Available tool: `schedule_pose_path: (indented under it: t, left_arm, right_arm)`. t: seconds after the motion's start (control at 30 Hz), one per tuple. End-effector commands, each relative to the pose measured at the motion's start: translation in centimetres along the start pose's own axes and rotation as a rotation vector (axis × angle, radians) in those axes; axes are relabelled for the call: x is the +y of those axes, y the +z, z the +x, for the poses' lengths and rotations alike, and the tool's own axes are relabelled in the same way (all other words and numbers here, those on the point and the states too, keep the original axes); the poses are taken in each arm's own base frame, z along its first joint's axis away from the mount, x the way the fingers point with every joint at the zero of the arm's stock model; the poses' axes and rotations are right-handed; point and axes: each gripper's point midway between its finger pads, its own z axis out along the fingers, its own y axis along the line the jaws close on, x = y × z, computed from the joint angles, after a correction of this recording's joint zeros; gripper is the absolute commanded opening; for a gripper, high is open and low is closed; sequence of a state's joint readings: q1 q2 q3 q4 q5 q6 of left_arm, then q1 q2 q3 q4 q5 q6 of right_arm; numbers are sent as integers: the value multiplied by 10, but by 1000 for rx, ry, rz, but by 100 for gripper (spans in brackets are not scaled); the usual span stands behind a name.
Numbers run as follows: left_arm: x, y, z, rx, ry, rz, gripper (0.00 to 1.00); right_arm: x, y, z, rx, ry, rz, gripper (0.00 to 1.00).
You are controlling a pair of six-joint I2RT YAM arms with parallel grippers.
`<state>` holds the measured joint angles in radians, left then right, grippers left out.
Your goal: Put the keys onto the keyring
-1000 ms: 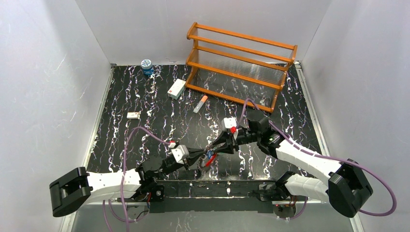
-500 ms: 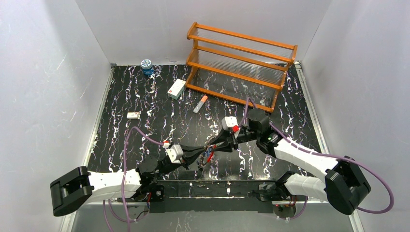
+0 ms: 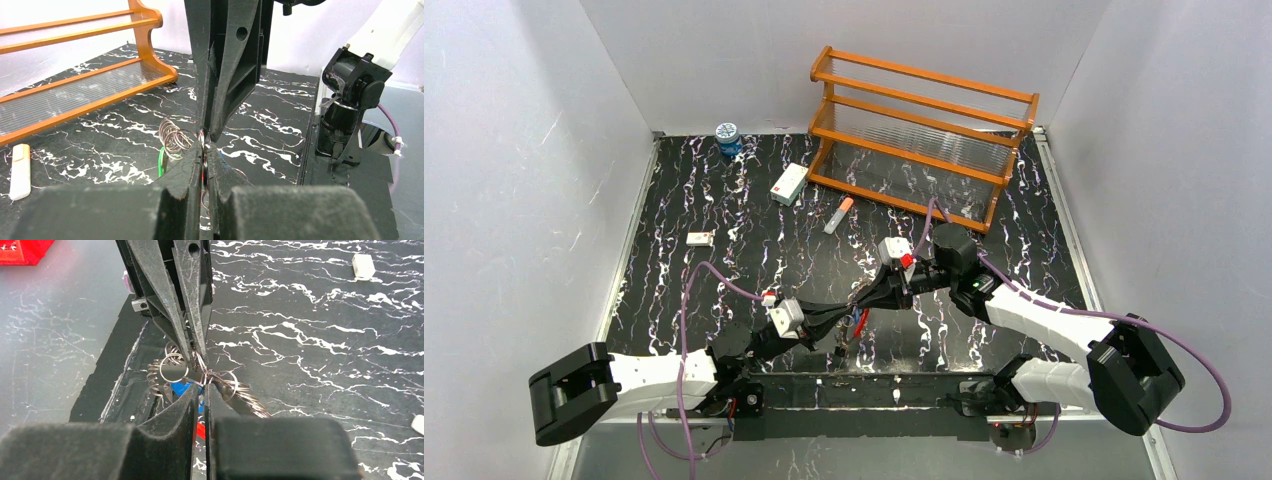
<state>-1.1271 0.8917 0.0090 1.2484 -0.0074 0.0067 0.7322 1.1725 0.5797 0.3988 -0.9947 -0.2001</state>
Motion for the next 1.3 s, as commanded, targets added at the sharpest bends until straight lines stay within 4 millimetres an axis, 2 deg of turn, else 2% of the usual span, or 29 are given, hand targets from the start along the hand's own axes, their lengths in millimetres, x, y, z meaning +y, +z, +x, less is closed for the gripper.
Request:
schedule_pose_path:
  t: [0.0,0.07,0.5,0.63,0.83,0.87,0.97,1.03,1.13,1.27]
  left_arm:
    - [1,-3,-12,-61,1,-5,0]
    - [2,-4,-11,-59,1,-8,0]
    - [6,-8,-15,-81,-1,-29,0]
    - [6,-7,-16,-81,-1,-28,0]
    - [5,-5,-13,-70,0,-24,0]
    - [4,-5,-13,-69,1,-22,0]
    - [4,-5,-11,-64,1,-19,0]
    - [4,-5,-11,-65,0,-17,0]
    - [3,-5,-12,-65,0,-14,0]
    - [2,-5,-12,-66,0,-10,0]
  right_arm:
    - [-8,2,-19,-31,-36,8,12]
    - [-9,2,-16,-23,-24,15,1]
    - [-2,-5,19,71,38,41,1]
    - [-1,-1,28,107,42,46,1]
    - [5,11,22,123,-7,21,1]
    - [4,11,19,114,-16,28,6]
    - [2,8,7,82,-49,61,28]
    - [-1,6,1,63,-75,92,37]
    - [-5,3,-7,37,-101,141,43]
    - [-9,1,-13,14,-118,169,43]
